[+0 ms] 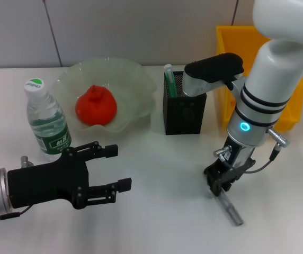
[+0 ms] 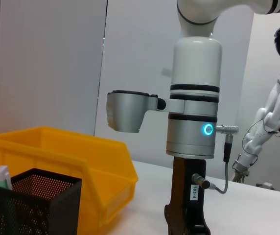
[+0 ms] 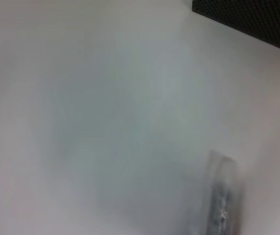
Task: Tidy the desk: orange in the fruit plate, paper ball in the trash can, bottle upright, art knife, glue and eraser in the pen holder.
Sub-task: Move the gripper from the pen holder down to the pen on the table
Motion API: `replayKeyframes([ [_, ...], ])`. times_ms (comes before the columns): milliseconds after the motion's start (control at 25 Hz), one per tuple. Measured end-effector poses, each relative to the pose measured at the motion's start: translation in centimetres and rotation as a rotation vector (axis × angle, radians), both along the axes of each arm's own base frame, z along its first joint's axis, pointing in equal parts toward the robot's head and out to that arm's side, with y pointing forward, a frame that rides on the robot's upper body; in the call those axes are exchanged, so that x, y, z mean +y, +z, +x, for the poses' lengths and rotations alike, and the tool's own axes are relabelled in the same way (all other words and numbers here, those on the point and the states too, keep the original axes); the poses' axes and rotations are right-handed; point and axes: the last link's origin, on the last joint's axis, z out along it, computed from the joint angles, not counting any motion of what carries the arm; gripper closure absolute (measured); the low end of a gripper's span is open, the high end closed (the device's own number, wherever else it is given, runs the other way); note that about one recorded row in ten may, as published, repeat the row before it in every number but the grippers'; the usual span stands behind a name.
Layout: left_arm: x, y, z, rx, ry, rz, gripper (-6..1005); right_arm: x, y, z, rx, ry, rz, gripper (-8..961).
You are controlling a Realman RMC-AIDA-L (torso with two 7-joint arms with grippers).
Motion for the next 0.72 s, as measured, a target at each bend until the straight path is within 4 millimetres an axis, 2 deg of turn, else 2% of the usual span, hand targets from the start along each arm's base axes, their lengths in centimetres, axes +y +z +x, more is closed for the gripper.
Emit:
replayKeyframes([
  [120, 0.00, 0.00, 0.01, 0.000, 0.000, 0.000, 186, -0.04, 0.04, 0.11, -0.019, 0.011, -0.009, 789],
  [720, 0.02, 0.01, 0.03, -0.001, -0.001, 0.001, 186, 0.44, 0.56, -0.45, -0.009, 0.033, 0.004, 837],
])
